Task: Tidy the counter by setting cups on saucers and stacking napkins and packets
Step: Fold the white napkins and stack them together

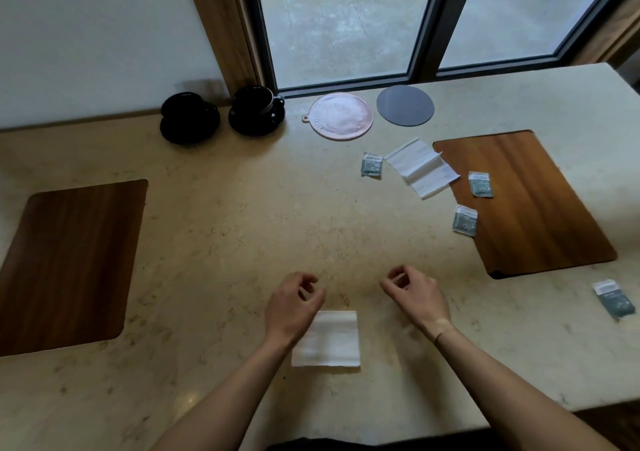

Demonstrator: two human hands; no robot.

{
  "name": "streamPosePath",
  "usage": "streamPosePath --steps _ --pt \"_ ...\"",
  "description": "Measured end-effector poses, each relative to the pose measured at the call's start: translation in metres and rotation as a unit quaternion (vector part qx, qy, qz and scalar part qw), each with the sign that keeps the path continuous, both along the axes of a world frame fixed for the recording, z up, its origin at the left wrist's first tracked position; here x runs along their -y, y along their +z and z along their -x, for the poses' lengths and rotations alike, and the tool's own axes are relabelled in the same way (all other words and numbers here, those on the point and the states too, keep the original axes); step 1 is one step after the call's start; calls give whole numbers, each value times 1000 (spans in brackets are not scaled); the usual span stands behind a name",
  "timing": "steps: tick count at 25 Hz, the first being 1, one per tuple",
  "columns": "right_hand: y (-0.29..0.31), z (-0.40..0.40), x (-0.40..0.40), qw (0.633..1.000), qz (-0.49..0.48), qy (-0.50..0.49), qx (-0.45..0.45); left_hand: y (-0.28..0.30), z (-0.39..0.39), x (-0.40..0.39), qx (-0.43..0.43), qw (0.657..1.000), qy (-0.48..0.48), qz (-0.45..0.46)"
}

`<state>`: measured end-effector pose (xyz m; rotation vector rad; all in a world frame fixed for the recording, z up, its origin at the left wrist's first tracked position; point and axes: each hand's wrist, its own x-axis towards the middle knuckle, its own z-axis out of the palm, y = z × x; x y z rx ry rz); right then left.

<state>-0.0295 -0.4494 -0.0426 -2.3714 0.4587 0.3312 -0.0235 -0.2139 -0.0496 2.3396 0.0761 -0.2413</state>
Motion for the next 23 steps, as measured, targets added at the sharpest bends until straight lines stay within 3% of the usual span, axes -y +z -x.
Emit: streamPosePath --steps 8,13,20,23 --pt "20 -83 102 995 53 78 38 8 -72 95 4 1000 14 -7" --pt "17 -146 156 990 51 123 35 -2 -113 140 20 997 20 -71" --pt "-6 -230 185 963 138 162 165 -10 -185 200 86 983 -15 -159" --pt "-14 -260 196 958 167 187 136 -14 -209 222 98 977 -32 -185"
